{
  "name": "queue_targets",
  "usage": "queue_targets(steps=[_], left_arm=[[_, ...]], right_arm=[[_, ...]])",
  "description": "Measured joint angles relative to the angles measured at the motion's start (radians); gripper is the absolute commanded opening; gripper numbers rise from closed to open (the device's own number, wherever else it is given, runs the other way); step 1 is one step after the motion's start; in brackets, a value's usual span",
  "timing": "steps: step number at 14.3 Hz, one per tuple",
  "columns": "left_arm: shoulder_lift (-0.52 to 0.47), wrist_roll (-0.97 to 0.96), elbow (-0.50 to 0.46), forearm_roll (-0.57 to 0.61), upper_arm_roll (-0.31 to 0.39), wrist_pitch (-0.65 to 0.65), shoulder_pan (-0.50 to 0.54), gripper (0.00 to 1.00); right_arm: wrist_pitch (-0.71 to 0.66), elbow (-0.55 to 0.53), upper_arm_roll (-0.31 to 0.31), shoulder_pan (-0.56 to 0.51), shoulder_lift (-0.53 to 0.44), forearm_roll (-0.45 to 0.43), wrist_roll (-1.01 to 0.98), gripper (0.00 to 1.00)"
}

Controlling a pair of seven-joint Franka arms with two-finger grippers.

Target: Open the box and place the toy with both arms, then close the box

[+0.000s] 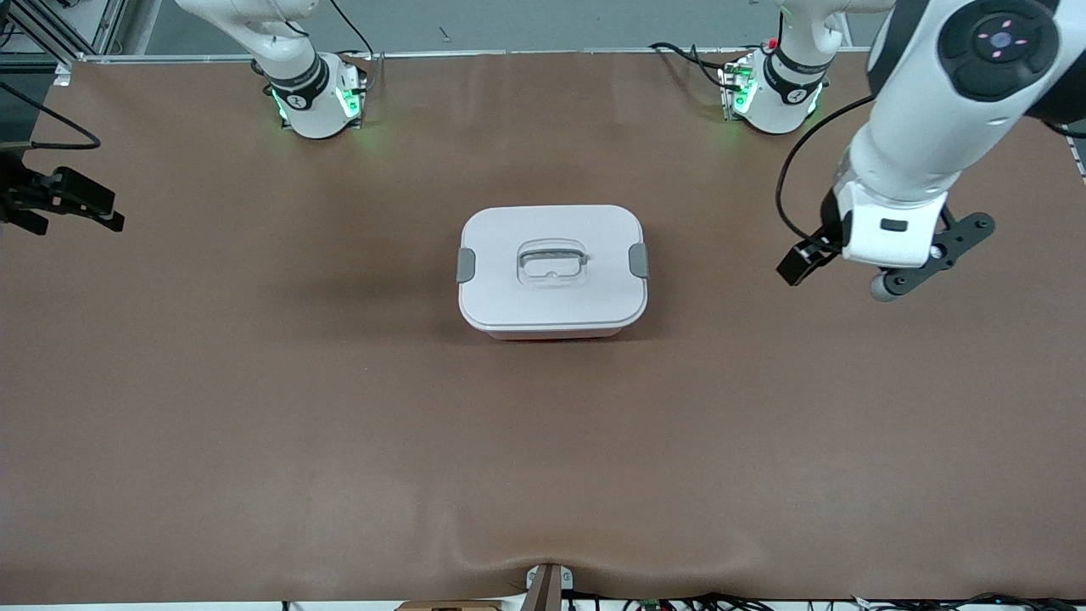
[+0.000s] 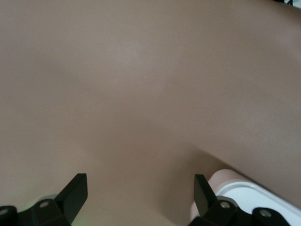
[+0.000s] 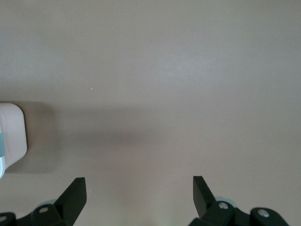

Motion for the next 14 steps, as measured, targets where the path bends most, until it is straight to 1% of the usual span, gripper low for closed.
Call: queue_targets(steps=[6,8,10,12,14], left_arm=[[-0.071,0.447,-0.002,-0.003,0.015,-0.039,0.092,1.0],[-0.102,0.583,-0.02,-0.024,0.067,-0.045,0.085,1.0],[-0.154,0.67,-0.07,-0.077,0.151,-0.052,0.05,1.0],[-0.219,0.713,-0.137,-0.112,0.232,-0.056,0.001,1.0],[-0.286,0.725,-0.208,-0.121,0.297,-0.057,-0.056,1.0]], right_arm=[[0.0,0.0,0.003,0.02,-0.003,0.0,-0.028,1.0],[-0.001,0.0,0.003,0.02,-0.005,0.0,-0.033,1.0],[-0.008,0.0,0.004,0.021,-0.006,0.0,-0.041,1.0],[-0.015,0.0,0.005,0.021,-0.006,0.0,-0.044,1.0],[-0.021,0.0,0.006,0.021,-0.006,0.0,-0.045,1.0]])
